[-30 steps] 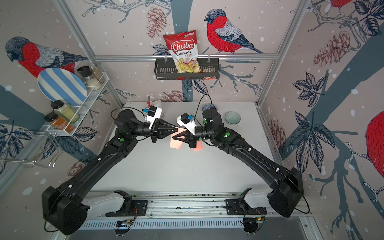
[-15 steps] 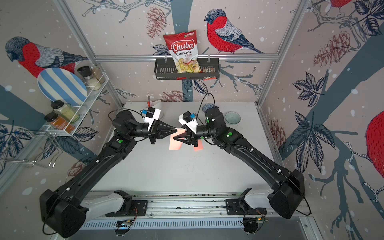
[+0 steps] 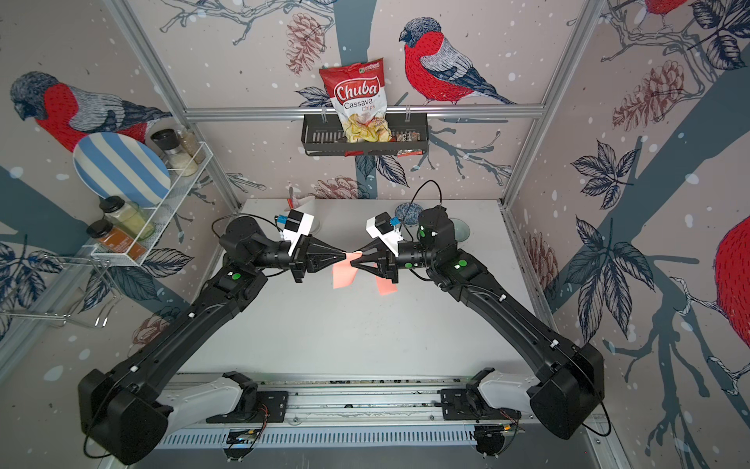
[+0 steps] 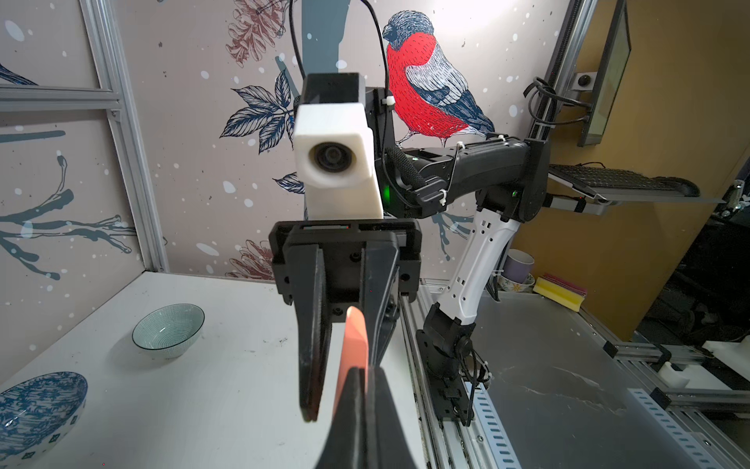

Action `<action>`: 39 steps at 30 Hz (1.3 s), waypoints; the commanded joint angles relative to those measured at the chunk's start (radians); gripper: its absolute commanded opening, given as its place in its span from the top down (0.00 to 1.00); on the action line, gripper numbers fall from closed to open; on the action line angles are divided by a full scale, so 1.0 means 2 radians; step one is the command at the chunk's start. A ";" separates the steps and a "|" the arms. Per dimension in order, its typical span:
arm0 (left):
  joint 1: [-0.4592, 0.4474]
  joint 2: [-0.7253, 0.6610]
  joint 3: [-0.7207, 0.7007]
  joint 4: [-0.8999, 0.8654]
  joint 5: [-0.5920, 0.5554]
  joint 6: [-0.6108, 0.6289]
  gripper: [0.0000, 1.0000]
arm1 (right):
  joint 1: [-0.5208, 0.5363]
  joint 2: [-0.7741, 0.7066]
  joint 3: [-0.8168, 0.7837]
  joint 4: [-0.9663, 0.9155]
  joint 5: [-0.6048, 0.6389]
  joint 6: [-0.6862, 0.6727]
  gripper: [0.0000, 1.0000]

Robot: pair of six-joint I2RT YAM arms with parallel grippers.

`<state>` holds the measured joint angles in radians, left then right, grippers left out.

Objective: Fold the square paper along the opposite sides
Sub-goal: Smooth out the paper.

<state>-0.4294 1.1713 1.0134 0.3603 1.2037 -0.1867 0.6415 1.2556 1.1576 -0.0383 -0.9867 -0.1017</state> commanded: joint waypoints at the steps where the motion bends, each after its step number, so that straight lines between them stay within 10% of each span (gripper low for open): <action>1: -0.001 0.002 0.000 0.018 0.002 -0.001 1.00 | 0.001 -0.015 0.000 0.016 -0.025 0.001 0.73; 18: -0.001 0.005 0.004 0.006 0.000 0.006 1.00 | 0.002 -0.007 0.002 0.021 -0.029 0.004 0.63; 35: -0.001 -0.001 0.002 -0.004 -0.005 0.014 1.00 | 0.009 -0.003 0.005 0.032 -0.035 0.010 0.80; 39: -0.001 -0.004 0.002 -0.004 -0.007 0.014 1.00 | 0.009 -0.003 0.005 0.032 -0.033 0.011 0.99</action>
<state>-0.4294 1.1698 1.0176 0.3462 1.1957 -0.1650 0.6575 1.2484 1.1675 -0.0078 -1.0367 -0.0795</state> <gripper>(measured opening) 0.049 0.046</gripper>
